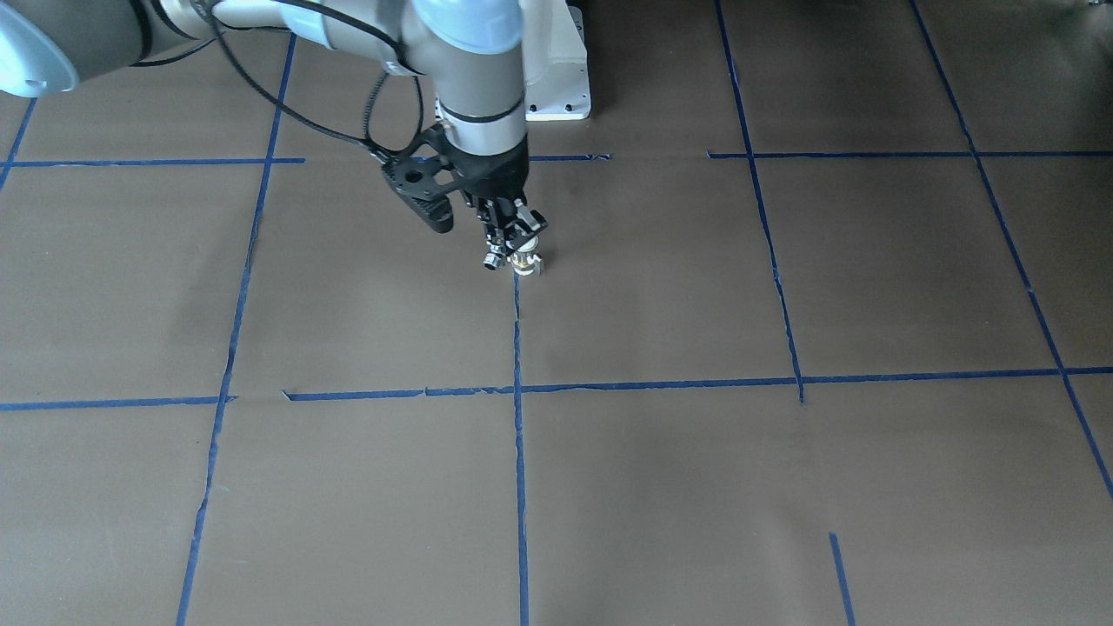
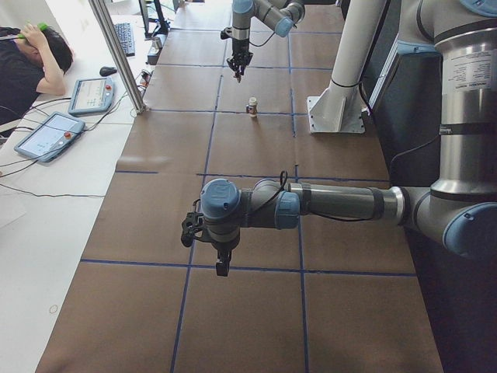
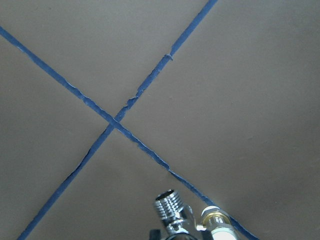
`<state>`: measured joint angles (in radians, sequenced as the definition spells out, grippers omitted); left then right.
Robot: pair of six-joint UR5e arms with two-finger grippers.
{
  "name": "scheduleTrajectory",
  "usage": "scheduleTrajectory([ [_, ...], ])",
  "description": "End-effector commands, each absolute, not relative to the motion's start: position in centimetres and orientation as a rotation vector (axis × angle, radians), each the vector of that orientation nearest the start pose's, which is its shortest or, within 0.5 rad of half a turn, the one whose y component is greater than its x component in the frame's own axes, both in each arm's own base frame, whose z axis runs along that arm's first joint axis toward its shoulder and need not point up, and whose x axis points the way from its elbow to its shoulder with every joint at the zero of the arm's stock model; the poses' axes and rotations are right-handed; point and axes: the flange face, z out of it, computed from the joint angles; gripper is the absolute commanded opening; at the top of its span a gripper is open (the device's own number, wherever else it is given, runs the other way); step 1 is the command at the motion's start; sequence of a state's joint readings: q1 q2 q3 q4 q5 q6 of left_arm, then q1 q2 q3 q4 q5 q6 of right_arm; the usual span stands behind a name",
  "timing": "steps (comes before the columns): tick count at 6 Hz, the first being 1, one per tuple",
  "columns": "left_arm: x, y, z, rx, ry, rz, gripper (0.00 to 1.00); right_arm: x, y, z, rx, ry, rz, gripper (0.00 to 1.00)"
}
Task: Assemble PPR valve and pipe with both arms
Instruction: 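Carry the chrome fitting with the right gripper above the white valve, then lower the chrome fitting into the top of the white valve with the right gripper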
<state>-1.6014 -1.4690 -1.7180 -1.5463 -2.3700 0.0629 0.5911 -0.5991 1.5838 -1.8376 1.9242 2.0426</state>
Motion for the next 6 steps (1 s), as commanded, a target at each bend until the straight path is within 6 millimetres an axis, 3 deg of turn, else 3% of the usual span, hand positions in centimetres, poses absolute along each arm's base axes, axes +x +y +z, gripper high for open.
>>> scheduleTrajectory([
  [1, -7.6, -44.7, 63.5, 0.057, 0.797, 0.038, 1.0, -57.3, -44.4, 9.0, -0.281, -0.706, 0.894, 0.01],
  [3, -7.5, -44.7, 63.6, 0.053, 0.798, 0.039, 1.0, -58.2, -43.1, 9.1, -0.289, -0.691, 0.884, 0.02],
  [6, -7.5, -44.7, 63.6, 0.053, 0.798, 0.039, 1.0, -57.0, -42.4, 8.0, -0.29, -0.677, 0.887, 0.02],
])
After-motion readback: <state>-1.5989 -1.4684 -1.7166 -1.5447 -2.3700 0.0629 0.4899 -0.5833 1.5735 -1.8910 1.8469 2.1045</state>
